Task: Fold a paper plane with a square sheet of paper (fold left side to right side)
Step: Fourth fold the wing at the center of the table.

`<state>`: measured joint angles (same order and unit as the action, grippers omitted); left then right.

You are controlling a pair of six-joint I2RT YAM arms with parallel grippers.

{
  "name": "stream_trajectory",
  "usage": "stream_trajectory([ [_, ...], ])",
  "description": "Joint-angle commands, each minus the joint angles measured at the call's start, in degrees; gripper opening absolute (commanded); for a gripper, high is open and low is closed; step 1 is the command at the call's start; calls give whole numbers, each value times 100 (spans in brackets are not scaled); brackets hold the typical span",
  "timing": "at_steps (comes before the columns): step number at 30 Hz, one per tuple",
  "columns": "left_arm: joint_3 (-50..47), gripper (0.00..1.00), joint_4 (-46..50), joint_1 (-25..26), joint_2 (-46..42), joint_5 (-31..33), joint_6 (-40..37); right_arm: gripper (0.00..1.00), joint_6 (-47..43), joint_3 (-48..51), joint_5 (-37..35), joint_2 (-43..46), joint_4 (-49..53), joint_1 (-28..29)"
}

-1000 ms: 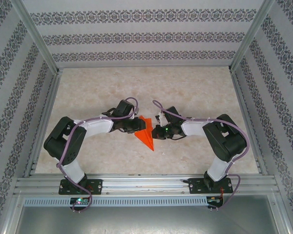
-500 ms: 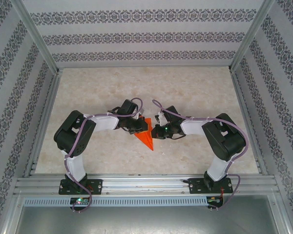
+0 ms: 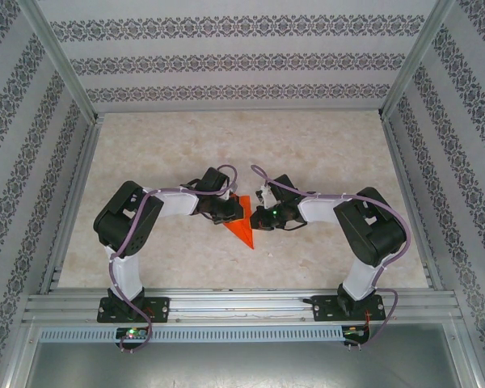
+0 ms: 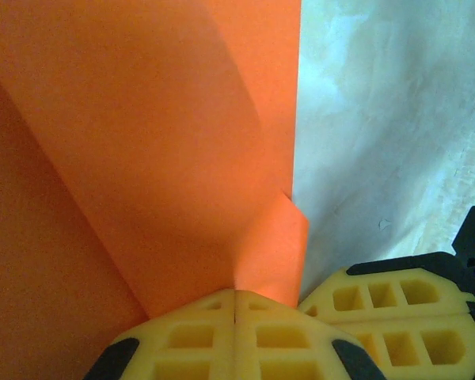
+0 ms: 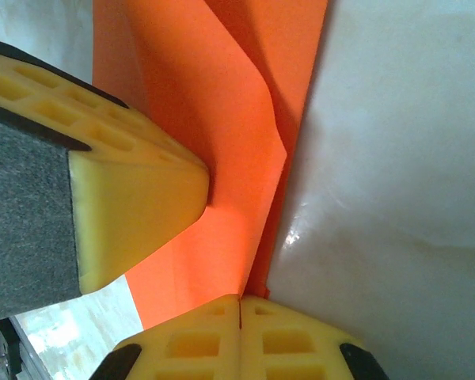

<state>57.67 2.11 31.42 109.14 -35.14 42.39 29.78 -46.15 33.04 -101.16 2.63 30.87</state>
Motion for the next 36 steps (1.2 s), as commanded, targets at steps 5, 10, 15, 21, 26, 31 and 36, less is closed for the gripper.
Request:
stream_trajectory([
  [5, -187, 0, 37, -12, 209, 274, -136, 0, -166, 141, -593, -379, 753, 9],
  [10, -305, 0, 61, -17, 200, 344, -136, 0, -39, 137, -341, -252, 589, -19],
  [15, -390, 0, 64, -21, 195, 391, -123, 6, 94, 30, -87, -3, 448, -53],
  [21, -400, 0, 72, -19, 187, 420, -125, 20, 195, -69, 70, 486, 398, -189],
  [26, -406, 0, 79, -20, 169, 437, -124, 31, 177, 29, 174, 987, 498, -411],
  [31, -411, 0, 62, -17, 162, 436, -108, 25, 224, 304, 467, 1406, 528, -430],
  [36, -406, 0, 97, -22, 134, 469, -108, 4, 650, 719, 939, 1573, 117, -89],
])
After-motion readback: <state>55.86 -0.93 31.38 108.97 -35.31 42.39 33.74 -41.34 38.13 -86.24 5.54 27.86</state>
